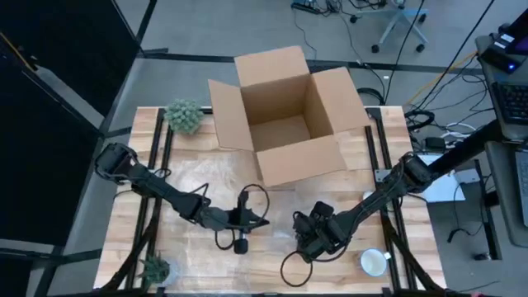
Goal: Wrap mug
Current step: Wrap the orange mug with bubble wrap
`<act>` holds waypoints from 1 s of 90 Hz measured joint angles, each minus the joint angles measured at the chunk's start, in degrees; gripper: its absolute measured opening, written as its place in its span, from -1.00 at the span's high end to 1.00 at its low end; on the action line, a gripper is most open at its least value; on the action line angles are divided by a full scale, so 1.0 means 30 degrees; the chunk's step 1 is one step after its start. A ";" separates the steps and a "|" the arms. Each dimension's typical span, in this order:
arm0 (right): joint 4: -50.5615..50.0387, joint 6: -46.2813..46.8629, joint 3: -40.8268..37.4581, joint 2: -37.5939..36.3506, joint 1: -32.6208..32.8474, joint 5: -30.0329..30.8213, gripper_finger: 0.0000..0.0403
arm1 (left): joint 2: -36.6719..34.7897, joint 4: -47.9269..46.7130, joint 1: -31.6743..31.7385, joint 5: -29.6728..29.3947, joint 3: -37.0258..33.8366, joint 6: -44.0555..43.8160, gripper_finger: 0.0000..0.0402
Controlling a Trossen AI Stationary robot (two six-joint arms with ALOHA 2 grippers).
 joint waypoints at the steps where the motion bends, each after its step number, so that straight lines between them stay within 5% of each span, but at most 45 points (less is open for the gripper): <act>1: 0.0002 -0.0003 0.0000 0.0000 0.0002 0.0004 -0.26 | 0.0164 -0.0009 -0.0023 0.0036 0.0173 0.0077 1.00; 50: 0.0003 -0.0896 0.0000 -0.0073 -0.0157 0.0039 -0.26 | 0.6119 -0.0326 -0.0451 0.0369 0.6487 0.0375 1.00; 90: -0.0682 -0.2167 0.0794 -0.0131 -0.0245 -0.0074 -0.26 | 0.7289 -0.0414 0.0420 0.0424 0.7235 0.0397 1.00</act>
